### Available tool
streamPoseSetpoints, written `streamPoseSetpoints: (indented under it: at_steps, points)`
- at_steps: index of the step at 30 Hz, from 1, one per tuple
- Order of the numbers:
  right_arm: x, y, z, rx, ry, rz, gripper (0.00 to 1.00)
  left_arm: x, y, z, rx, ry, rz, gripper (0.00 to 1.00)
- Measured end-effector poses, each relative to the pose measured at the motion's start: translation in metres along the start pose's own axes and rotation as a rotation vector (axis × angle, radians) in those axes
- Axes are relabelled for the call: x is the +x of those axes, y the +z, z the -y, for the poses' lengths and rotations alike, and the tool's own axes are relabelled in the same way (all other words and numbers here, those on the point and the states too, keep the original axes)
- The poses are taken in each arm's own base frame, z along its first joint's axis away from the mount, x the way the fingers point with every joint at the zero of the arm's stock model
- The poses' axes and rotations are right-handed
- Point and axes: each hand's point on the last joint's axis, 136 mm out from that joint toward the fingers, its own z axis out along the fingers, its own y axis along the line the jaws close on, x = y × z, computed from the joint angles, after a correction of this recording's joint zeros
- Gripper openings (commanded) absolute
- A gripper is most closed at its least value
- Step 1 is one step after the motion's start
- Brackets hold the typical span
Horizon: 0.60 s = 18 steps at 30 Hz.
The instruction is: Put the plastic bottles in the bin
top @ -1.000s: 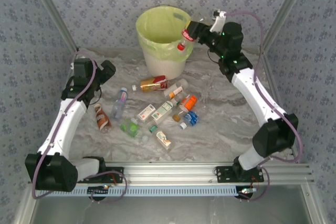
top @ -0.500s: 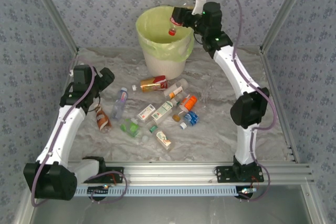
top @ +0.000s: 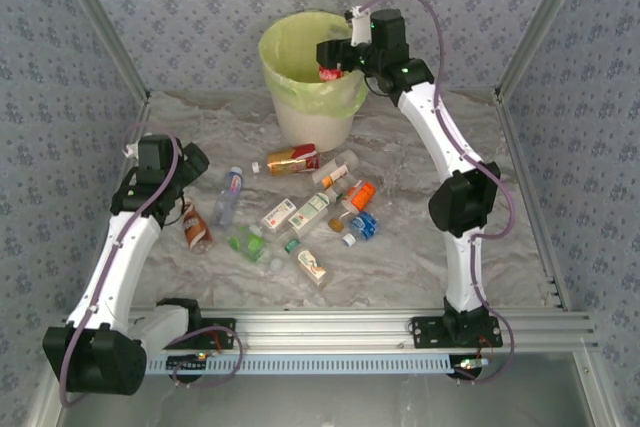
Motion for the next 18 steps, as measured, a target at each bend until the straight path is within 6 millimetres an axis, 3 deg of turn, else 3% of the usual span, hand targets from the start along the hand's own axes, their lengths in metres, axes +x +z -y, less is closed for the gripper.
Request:
streamPoseSetpoints:
  at_steps: [7, 13, 18]
  points:
    - [0.004, -0.022, -0.006, 0.014, -0.031, -0.047, 0.87, 0.001, 0.004, -0.005, -0.036, 0.012, 0.000, 0.99]
    - [-0.001, -0.075, -0.020, 0.029, -0.040, -0.006, 1.00, 0.005, 0.011, -0.006, -0.050, 0.017, -0.018, 0.99]
    - [0.002, -0.114, -0.025, 0.061, -0.041, 0.041, 1.00, 0.009, 0.018, -0.008, -0.066, 0.021, -0.041, 0.99]
